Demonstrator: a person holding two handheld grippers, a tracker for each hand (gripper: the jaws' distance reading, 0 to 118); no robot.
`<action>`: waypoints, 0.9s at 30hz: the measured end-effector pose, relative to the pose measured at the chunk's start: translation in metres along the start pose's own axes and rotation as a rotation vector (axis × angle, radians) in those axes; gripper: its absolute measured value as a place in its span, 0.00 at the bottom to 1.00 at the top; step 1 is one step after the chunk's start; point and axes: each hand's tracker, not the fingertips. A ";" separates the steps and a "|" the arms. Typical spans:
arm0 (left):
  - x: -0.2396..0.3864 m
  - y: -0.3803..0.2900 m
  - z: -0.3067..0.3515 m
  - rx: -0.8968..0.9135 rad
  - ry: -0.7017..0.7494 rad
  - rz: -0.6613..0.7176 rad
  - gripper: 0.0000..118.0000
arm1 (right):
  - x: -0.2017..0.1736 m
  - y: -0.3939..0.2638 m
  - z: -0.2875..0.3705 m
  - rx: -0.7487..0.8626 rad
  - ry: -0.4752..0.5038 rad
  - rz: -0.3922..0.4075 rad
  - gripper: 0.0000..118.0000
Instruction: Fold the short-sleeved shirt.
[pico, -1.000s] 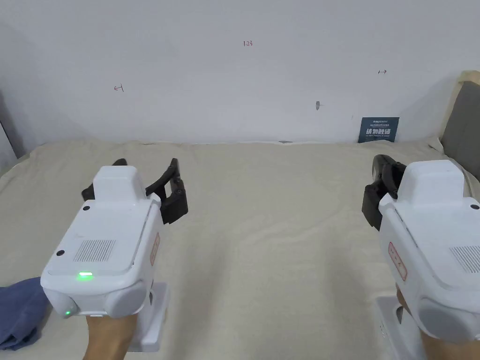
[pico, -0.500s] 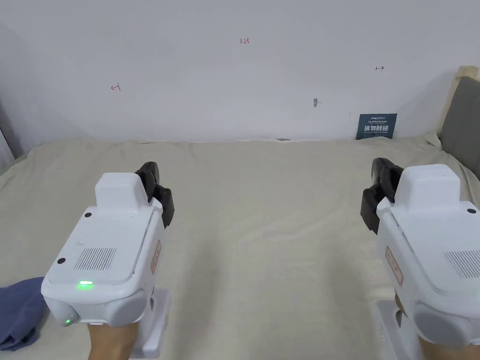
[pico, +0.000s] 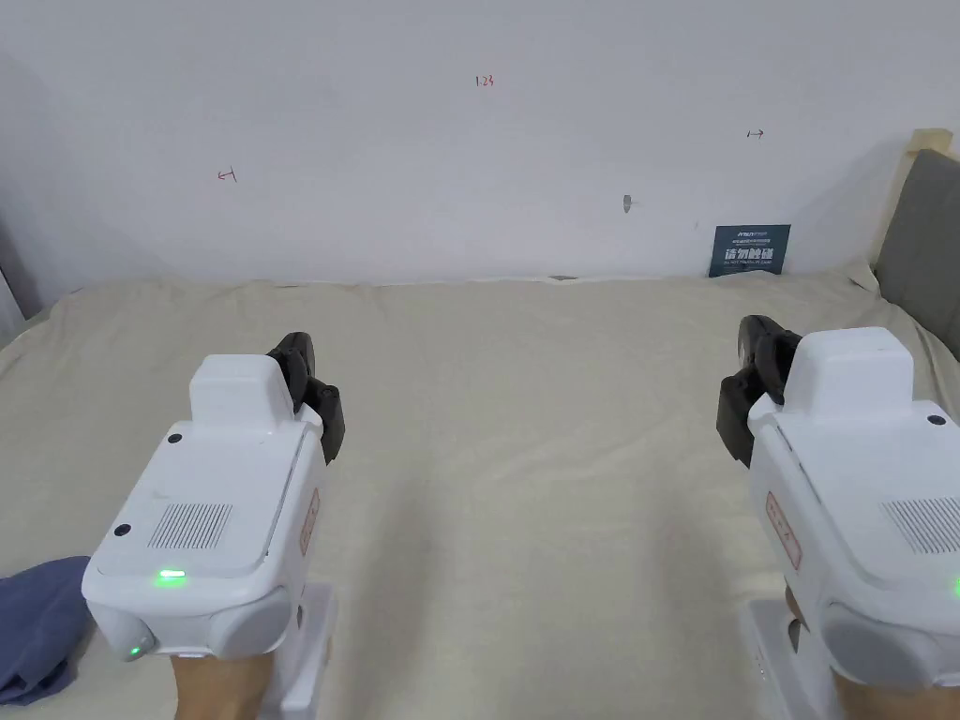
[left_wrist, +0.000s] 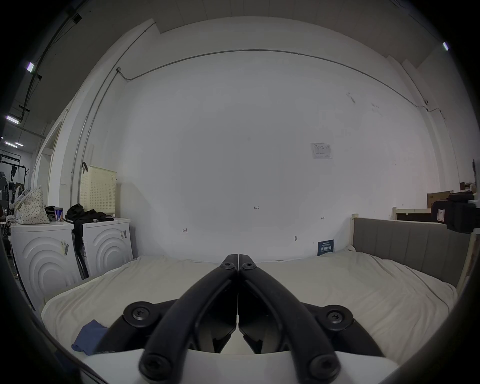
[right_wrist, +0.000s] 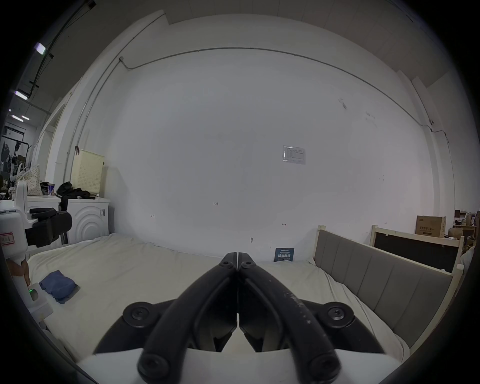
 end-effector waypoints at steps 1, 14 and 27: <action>0.000 0.000 0.000 0.001 0.000 0.001 0.00 | 0.000 0.000 0.000 0.000 0.000 0.001 0.02; -0.002 -0.002 0.000 -0.005 0.000 0.004 0.00 | -0.002 0.000 -0.001 0.000 0.003 0.005 0.02; -0.006 -0.001 0.001 -0.008 0.005 0.010 0.00 | -0.004 0.002 -0.001 0.002 0.006 0.010 0.02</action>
